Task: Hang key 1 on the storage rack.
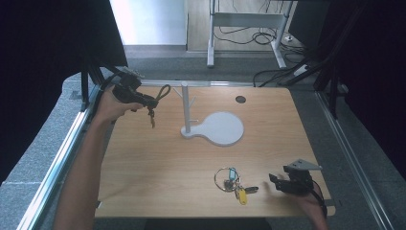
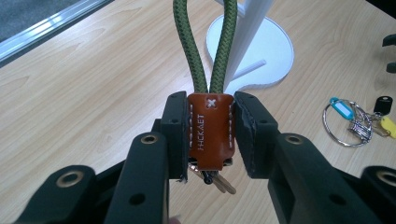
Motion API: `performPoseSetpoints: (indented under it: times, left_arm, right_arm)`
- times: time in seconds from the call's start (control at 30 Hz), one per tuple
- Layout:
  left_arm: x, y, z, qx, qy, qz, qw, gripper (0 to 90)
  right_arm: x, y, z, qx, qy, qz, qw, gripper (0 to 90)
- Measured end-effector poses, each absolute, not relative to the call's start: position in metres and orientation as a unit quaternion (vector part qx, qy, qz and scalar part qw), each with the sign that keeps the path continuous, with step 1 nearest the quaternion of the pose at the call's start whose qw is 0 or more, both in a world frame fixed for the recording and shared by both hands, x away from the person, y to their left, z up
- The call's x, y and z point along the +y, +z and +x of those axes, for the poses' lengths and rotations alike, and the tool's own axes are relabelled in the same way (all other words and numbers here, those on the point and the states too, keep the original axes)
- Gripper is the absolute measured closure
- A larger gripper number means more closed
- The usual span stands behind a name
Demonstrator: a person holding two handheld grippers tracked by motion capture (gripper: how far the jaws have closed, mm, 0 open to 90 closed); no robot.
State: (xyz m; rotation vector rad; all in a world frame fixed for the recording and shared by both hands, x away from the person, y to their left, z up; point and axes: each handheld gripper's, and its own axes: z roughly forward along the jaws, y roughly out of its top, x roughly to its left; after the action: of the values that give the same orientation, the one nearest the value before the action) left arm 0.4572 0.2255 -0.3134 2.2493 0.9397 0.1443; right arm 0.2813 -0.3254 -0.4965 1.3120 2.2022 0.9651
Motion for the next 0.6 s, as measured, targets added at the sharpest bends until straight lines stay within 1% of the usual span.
performPoseSetpoints:
  times: [0.6]
  left_arm:
    - [0.215, -0.318, 0.478, 0.364, 0.041, 0.863, 0.348, 67.3]
  right_arm:
    - [-0.326, -0.497, 0.281, 0.786, 0.343, 0.474, 0.202, 29.6]
